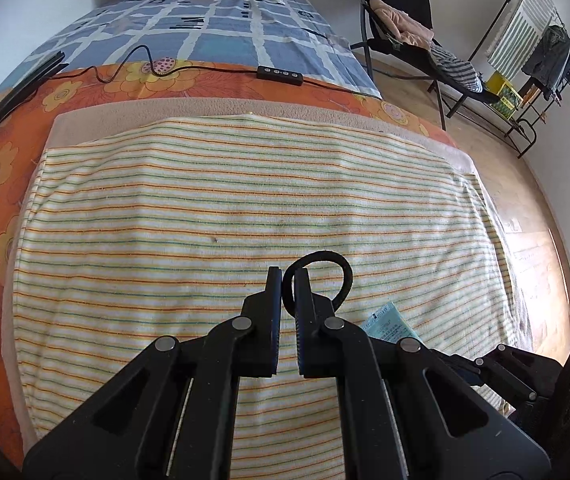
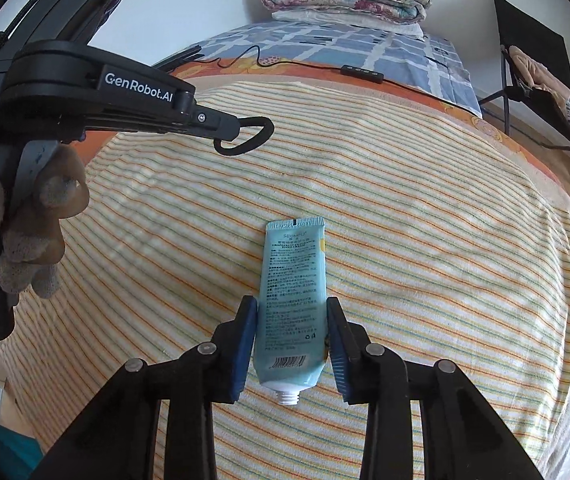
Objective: Collect trash
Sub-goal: 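Grasp the light-blue tube with the right tool while the left tool holds the hair tie, then carry the hair tie with the left tool while the right tool carries the tube to the basket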
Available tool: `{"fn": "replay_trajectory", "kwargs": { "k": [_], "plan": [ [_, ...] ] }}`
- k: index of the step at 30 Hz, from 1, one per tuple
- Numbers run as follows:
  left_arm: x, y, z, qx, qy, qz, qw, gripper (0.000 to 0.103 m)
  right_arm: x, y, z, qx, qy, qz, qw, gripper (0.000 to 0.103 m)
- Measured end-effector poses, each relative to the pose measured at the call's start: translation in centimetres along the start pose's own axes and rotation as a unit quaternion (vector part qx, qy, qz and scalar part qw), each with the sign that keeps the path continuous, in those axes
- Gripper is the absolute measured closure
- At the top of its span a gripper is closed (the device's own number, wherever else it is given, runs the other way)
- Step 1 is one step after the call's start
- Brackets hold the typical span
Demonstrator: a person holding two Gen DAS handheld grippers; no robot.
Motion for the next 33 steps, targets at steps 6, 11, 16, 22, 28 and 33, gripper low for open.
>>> {"fn": "replay_trajectory", "kwargs": {
  "k": [6,11,16,22,28,33],
  "plan": [
    [-2.8,-0.3,4.2,0.000,0.000,-0.002,1.0000,0.099,-1.9,-1.0,1.4,0.009,0.005,-0.003,1.000,0.068],
    [-5.0,-0.2,8.4,0.009,-0.005,-0.012,0.9999,0.099,-3.6,-2.1,3.2,0.014,0.006,-0.003,1.000,0.068],
    [-7.6,0.0,12.7,0.014,-0.005,-0.018,0.9997,0.099,-6.2,-3.3,5.2,0.015,0.013,-0.002,1.000,0.069],
    [-11.3,0.7,17.4,0.013,0.003,-0.014,0.9998,0.099,-9.7,-4.7,8.1,0.023,0.025,-0.008,0.999,0.068],
    [-14.2,1.8,21.9,0.019,0.015,-0.017,0.9996,0.099,-12.7,-6.7,11.4,0.016,0.037,-0.013,0.999,0.068],
    [-15.7,2.7,25.7,0.016,0.016,-0.014,0.9996,0.099,-14.6,-8.4,14.2,0.011,0.042,-0.020,0.999,0.068]
  ]
}}
Point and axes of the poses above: each gripper's, at about its wrist camera, not at the fingertips, and x roughly the way its jaws point, y to its right, z to its underside, the point moved 7 cm from there along x, roughly the way its jaws point, and after that the axes turned 5 degrees about -y, right-handed, at the moved point
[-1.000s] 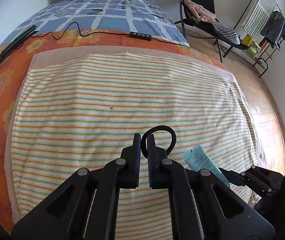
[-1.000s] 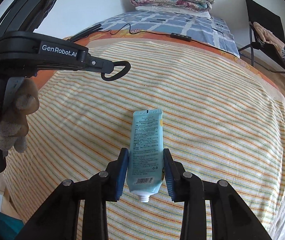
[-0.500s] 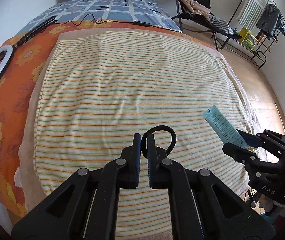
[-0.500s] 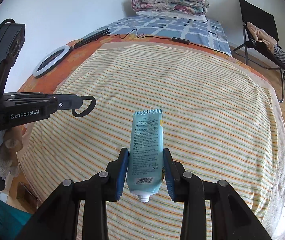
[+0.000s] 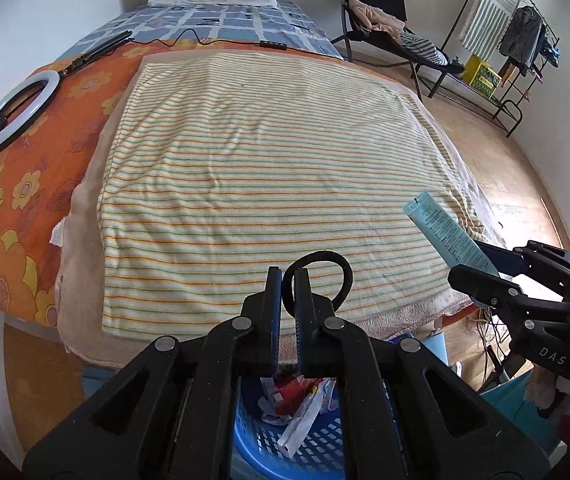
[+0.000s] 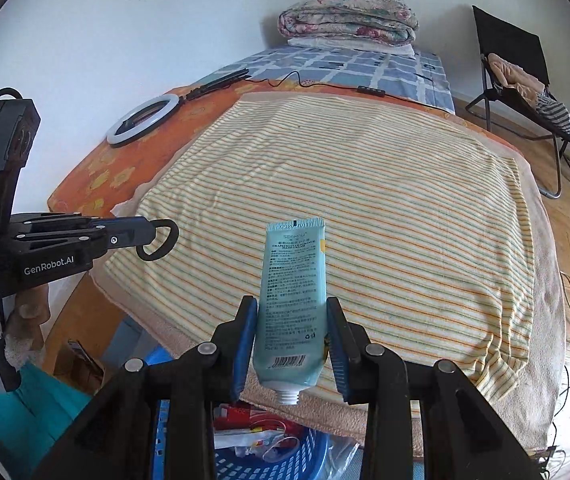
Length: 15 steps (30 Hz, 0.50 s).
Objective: Collect trash
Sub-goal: 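Carry the hair tie with the left tool while the right tool carries the tube to the basket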
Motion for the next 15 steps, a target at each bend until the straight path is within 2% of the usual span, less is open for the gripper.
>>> {"fn": "replay_trajectory", "kwargs": {
  "k": [10,15],
  "plan": [
    [0.7,0.7,7.9,-0.010,-0.040,0.002,0.9991,0.099,-1.7,-3.4,5.7,0.002,-0.006,-0.026,1.000,0.068],
    [1.3,1.0,10.4,-0.018,-0.053,0.000,0.9984,0.099,-1.3,-4.4,8.5,0.007,-0.023,-0.034,0.999,0.068]
  ]
}}
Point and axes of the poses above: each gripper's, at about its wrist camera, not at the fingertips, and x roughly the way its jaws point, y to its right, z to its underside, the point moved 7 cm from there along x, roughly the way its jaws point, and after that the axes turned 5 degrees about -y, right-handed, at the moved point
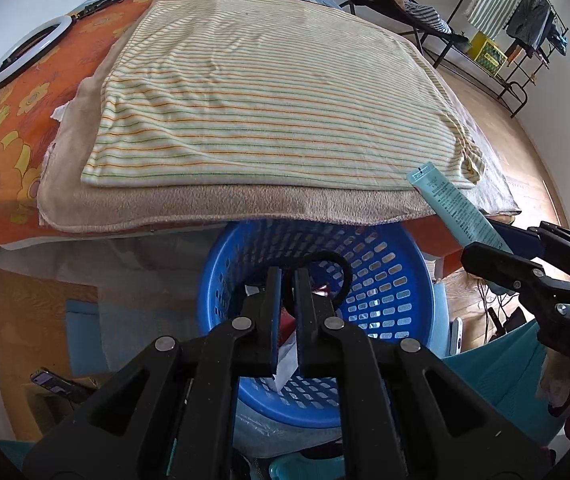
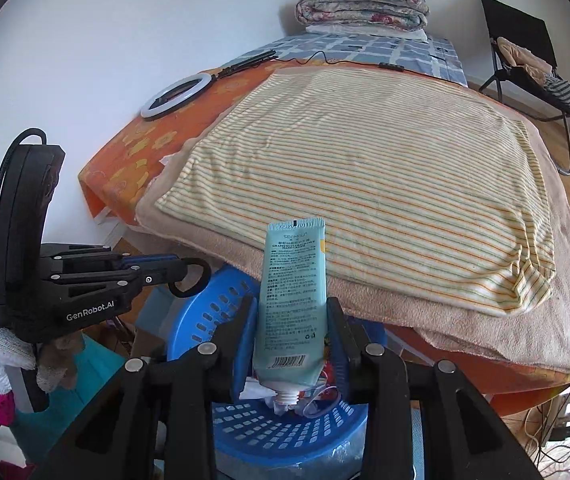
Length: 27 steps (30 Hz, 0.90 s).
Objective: Collect trash
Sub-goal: 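Carry the hair tie with the left tool while the right tool carries the tube to the basket, then open the left tool over the basket while the right tool releases the tube into it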
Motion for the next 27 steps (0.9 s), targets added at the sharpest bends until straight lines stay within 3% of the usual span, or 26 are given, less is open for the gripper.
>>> {"fn": "replay_trajectory", "kwargs": {
  "k": [9,27],
  "plan": [
    [1.6,0.9,2.2,0.004,-0.020,-0.005,0.9998,0.099,1.4,-0.1,3.2,0.019,-0.027,-0.013,0.999,0.068],
    [4.5,1.2,3.5,0.008,-0.054,-0.010,0.9985,0.099,5.0,0.2,5.5,0.030,-0.073,-0.008,0.997,0.068]
  ]
}}
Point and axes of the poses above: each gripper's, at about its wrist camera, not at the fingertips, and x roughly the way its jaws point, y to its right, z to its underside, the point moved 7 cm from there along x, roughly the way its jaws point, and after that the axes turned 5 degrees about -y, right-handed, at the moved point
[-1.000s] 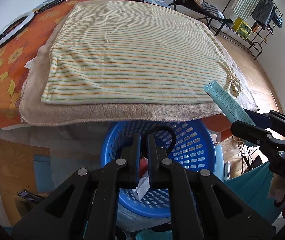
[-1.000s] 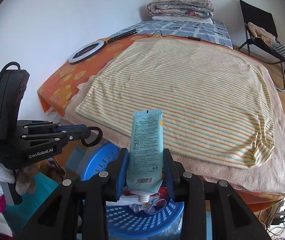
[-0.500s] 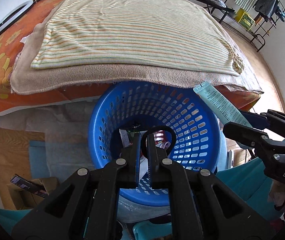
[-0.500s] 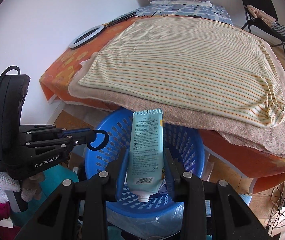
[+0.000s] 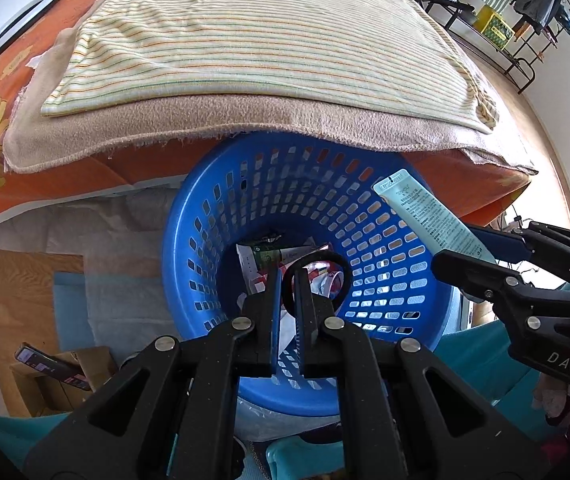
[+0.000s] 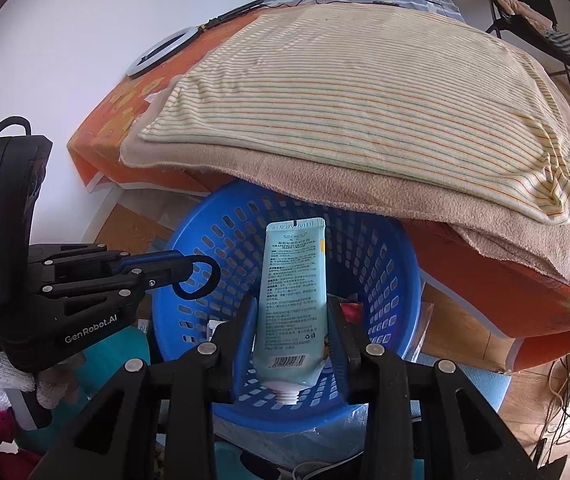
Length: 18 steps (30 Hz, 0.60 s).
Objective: Collect trash
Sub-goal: 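Open the left tool over the basket while the right tool releases the tube into it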
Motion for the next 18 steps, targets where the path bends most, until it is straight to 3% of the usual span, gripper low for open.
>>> {"fn": "replay_trajectory", "kwargs": {
  "k": [12,16,18],
  "plan": [
    [0.47,-0.44,-0.25,-0.005,0.002,-0.004,1.0000,0.099,0.51,0.82,-0.19,0.014,-0.003,0.007,1.000,0.065],
    [0.84,-0.81,-0.13,-0.009,-0.005,-0.010,0.9999,0.099,0.43,0.95,-0.18,0.015,0.001,0.013,1.000,0.044],
    [0.94,-0.92,-0.10,-0.010,-0.007,-0.013,0.9998,0.098,0.38,1.02,-0.15,0.015,0.001,0.015,1.000,0.043]
  ]
}}
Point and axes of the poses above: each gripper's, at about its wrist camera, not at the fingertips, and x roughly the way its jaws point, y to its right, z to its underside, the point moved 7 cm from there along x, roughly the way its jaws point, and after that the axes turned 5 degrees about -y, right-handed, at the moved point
